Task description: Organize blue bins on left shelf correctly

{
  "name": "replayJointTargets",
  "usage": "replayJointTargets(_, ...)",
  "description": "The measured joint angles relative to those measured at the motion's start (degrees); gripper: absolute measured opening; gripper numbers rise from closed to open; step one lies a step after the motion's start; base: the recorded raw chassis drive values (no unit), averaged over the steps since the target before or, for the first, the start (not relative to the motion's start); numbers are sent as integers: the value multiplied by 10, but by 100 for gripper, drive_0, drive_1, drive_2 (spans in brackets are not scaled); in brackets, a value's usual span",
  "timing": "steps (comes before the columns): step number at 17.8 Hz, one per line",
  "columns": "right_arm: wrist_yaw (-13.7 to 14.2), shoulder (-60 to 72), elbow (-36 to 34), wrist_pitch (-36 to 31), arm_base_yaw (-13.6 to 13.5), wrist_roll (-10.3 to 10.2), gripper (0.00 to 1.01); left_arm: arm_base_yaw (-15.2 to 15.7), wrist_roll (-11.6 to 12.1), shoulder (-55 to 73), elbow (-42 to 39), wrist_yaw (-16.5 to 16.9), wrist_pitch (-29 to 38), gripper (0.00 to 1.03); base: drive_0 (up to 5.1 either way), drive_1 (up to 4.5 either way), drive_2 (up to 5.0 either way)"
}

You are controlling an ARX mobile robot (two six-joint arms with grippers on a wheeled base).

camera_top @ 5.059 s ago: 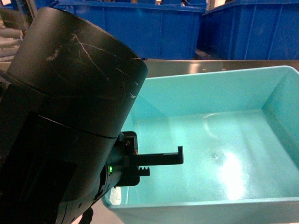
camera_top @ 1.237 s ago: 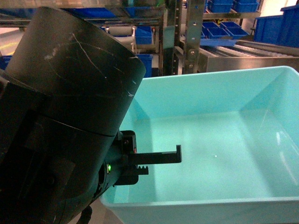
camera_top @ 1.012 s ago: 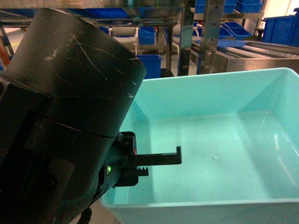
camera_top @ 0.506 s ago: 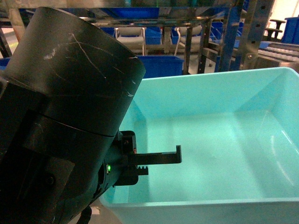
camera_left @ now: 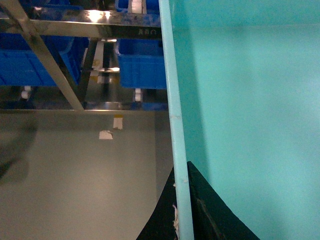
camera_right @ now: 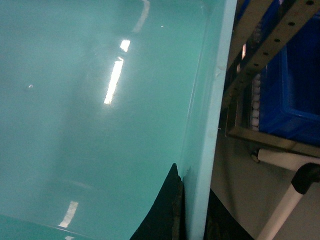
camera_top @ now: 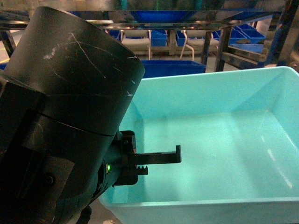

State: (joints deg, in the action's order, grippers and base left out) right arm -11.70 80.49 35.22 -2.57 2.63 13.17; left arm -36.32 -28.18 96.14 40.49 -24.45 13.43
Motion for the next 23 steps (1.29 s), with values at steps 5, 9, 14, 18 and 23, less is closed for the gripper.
replayJointTargets(5, 0, 0, 0, 0, 0, 0, 2, 0, 0, 0, 0, 0, 0, 2, -25, 387, -436)
replayJointTargets(9, 1, 0, 0, -2, 0, 0, 2, 0, 0, -2, 0, 0, 3, 2, -6, 307, -320)
replayJointTargets(14, 0, 0, 0, 1, 0, 0, 2, 0, 1, 0, 1, 0, -2, 2, 0, 0, 0)
replayJointTargets(18, 0, 0, 0, 0, 0, 0, 2, -1, 1, -1, 1, -1, -1, 2, 0, 0, 0)
replayJointTargets(23, 1, 0, 0, -4, -3, 0, 2, 4, 1, -2, 1, -4, 0, 2, -8, -8, -8)
